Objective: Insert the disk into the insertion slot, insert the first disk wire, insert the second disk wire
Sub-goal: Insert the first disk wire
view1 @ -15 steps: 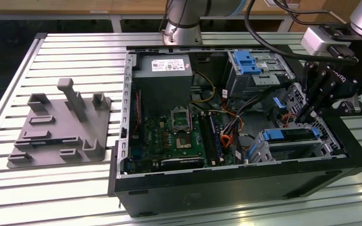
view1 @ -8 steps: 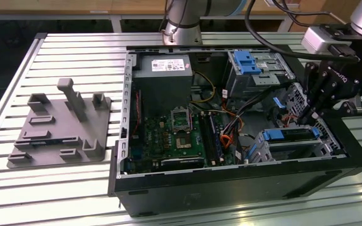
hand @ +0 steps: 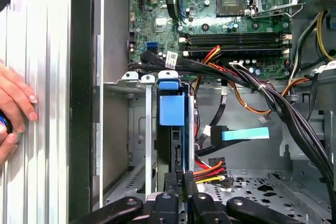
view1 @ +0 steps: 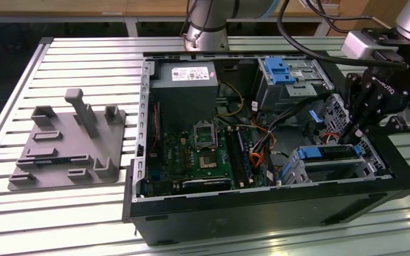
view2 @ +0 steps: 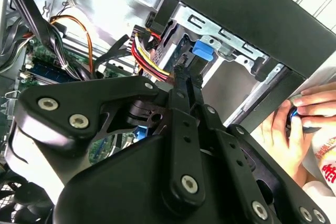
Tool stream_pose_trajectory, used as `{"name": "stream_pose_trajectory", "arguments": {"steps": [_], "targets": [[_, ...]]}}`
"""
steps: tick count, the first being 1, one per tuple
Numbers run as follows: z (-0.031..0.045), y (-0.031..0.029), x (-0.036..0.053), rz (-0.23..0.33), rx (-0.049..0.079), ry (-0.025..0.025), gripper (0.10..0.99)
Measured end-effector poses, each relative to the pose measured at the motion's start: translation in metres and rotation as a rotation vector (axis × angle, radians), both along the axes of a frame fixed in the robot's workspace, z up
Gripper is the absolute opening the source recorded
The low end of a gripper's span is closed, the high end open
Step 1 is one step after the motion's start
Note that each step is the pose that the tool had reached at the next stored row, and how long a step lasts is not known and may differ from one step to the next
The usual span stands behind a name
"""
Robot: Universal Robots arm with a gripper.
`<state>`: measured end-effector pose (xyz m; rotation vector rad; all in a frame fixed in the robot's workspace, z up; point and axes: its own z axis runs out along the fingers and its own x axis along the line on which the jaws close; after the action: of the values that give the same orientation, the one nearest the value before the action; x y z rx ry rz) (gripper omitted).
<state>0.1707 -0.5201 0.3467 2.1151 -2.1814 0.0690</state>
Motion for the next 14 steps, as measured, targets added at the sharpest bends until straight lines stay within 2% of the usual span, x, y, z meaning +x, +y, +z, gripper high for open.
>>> {"name": "stream_pose_trajectory", "arguments": {"steps": [4, 14], "targets": [[-0.0002, 0.0017, 0.0000, -0.021, -0.002, -0.0012, 0.165], [-0.0008, 0.0018, 0.0005, -0.006, -0.001, -0.0013, 0.165]]}}
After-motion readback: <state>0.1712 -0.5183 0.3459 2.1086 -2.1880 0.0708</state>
